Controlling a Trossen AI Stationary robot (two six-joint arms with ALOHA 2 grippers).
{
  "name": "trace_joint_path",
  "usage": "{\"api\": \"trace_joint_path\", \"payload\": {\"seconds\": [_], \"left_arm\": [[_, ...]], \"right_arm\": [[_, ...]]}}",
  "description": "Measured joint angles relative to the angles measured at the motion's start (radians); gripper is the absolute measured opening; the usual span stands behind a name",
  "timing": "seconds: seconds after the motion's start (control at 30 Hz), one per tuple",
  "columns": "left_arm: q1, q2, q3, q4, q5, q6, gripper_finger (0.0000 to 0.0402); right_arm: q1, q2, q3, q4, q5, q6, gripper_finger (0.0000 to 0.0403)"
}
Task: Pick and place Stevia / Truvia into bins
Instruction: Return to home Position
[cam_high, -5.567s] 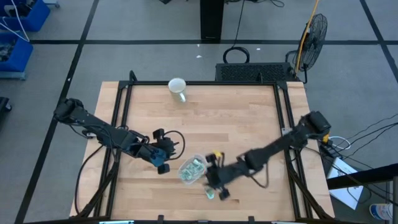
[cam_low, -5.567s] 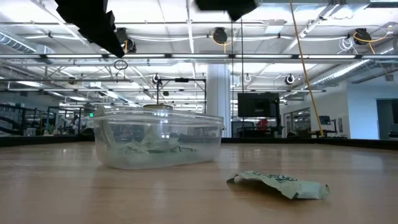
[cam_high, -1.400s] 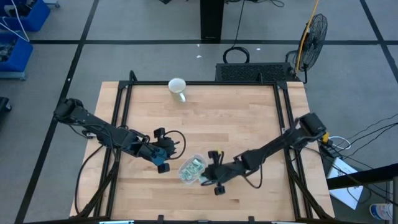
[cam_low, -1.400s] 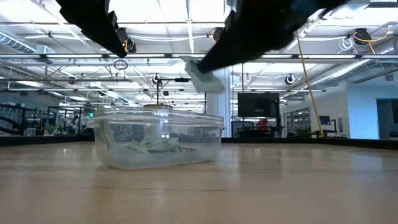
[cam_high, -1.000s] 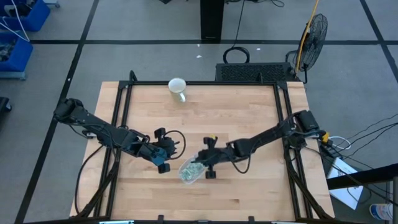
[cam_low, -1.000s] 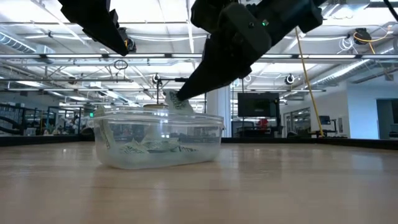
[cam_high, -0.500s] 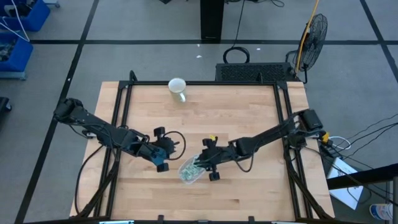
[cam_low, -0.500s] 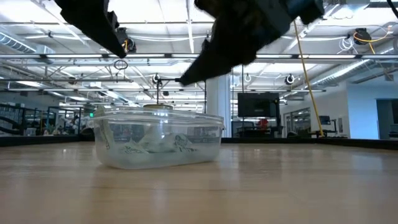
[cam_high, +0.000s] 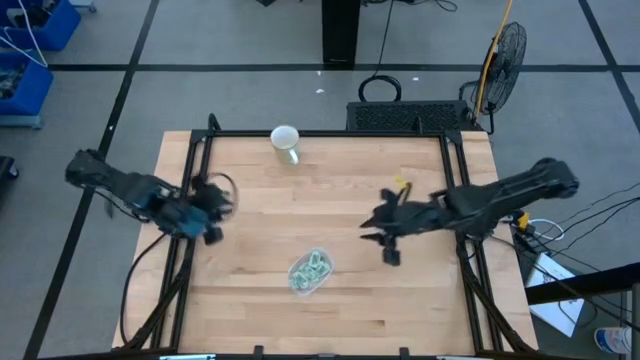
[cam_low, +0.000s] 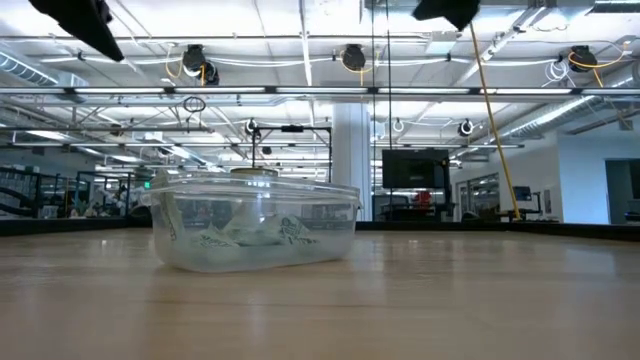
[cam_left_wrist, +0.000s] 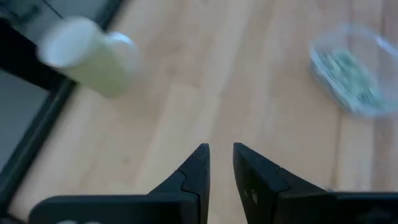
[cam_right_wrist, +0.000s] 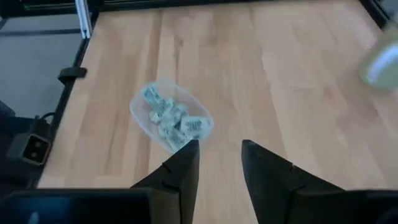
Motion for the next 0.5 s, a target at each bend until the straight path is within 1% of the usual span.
{"api": "trace_joint_path", "payload": {"seconds": [0.07, 0.13, 0.2, 0.27, 0.37, 0.43, 0.5], "left_arm": [[-0.008, -0.076, -0.001, -0.023, -0.066, -0.005, 0.0076], [-0.02, -0.152, -0.025, -0.018, -0.124, -0.005, 0.0076], [-0.032, -0.235, -0.073, 0.004, -0.161, -0.004, 0.0076], [-0.041, -0.321, -0.142, 0.06, -0.162, -0.005, 0.0076], [-0.055, -0.449, -0.291, 0.223, -0.072, 0.0, 0.0076], [-0.061, -0.527, -0.415, 0.395, 0.01, 0.047, 0.0076], [-0.065, -0.592, -0.539, 0.608, 0.104, 0.127, 0.0076]], "right_arm": [[0.005, -0.061, -0.001, -0.069, 0.003, 0.035, 0.0114], [0.016, -0.121, -0.036, -0.072, 0.021, 0.031, 0.0116], [0.029, -0.186, -0.114, -0.025, 0.062, 0.024, 0.0116], [0.036, -0.255, -0.225, 0.084, 0.08, 0.016, 0.0116], [0.039, -0.363, -0.432, 0.26, 0.039, -0.015, 0.0116], [0.029, -0.438, -0.572, 0.402, -0.004, -0.023, 0.0116], [0.009, -0.517, -0.696, 0.536, -0.052, -0.014, 0.0116]]}}
